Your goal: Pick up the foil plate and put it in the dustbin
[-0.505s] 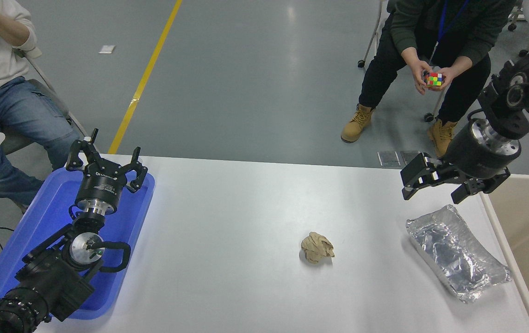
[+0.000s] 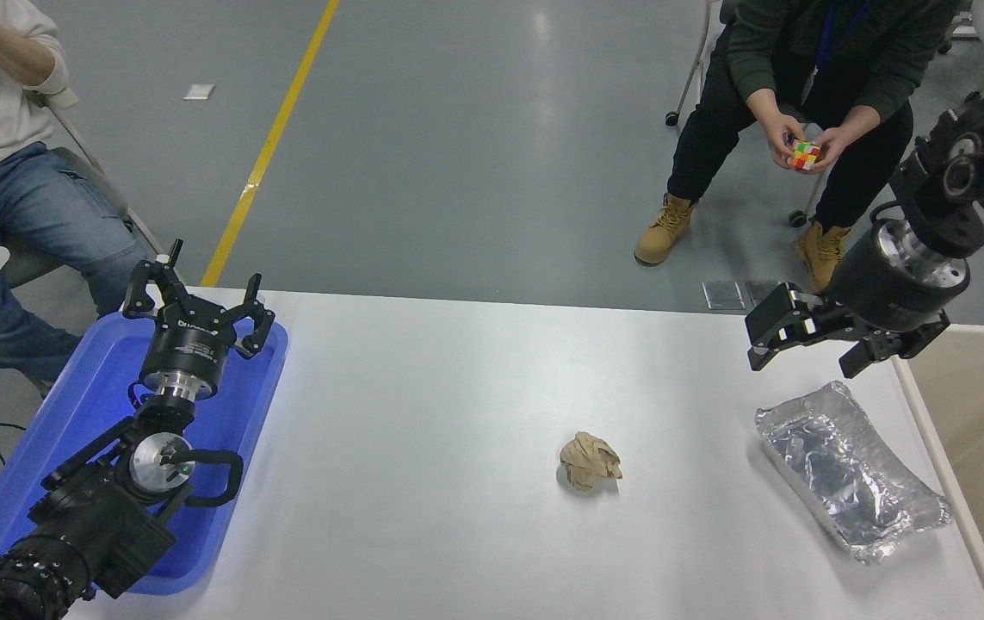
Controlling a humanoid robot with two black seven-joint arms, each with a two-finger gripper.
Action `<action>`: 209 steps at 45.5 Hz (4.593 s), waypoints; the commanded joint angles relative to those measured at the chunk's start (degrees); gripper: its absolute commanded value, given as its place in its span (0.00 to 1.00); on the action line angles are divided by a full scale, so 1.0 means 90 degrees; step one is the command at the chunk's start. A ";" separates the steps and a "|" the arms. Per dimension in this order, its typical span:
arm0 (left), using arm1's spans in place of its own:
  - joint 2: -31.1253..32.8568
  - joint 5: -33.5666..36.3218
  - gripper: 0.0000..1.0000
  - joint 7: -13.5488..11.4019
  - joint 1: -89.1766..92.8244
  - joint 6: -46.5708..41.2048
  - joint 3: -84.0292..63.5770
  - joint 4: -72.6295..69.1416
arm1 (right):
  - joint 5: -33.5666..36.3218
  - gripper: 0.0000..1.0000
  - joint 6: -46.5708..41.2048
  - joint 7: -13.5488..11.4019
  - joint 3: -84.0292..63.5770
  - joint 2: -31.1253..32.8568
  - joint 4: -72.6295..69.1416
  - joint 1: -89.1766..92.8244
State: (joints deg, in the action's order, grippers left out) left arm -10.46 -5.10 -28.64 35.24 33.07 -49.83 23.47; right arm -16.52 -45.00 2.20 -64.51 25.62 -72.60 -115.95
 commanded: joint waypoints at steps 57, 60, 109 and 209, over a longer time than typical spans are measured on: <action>0.0000 0.0000 1.00 -0.0001 0.0000 0.0008 0.0000 0.0000 | 0.0117 1.00 0.0000 0.0010 0.0029 0.0288 0.0576 0.0452; 0.0000 0.0000 1.00 -0.0001 0.0000 0.0008 0.0000 0.0000 | 0.0117 1.00 0.0000 0.0010 -0.0020 0.0288 0.0576 0.0374; 0.0000 0.0010 1.00 -0.0001 0.0000 0.0008 0.0000 0.0000 | 0.0585 1.00 0.1298 0.0000 -0.0918 0.2329 0.0576 0.1203; 0.0000 0.0000 1.00 -0.0001 0.0000 0.0008 0.0000 0.0010 | 0.3271 0.86 0.5683 0.0078 0.1836 0.1538 0.1279 0.6467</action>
State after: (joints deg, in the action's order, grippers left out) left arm -10.46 -5.05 -28.65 35.24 33.14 -49.83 23.47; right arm 12.92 2.70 2.87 -49.30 41.35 -62.24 -60.41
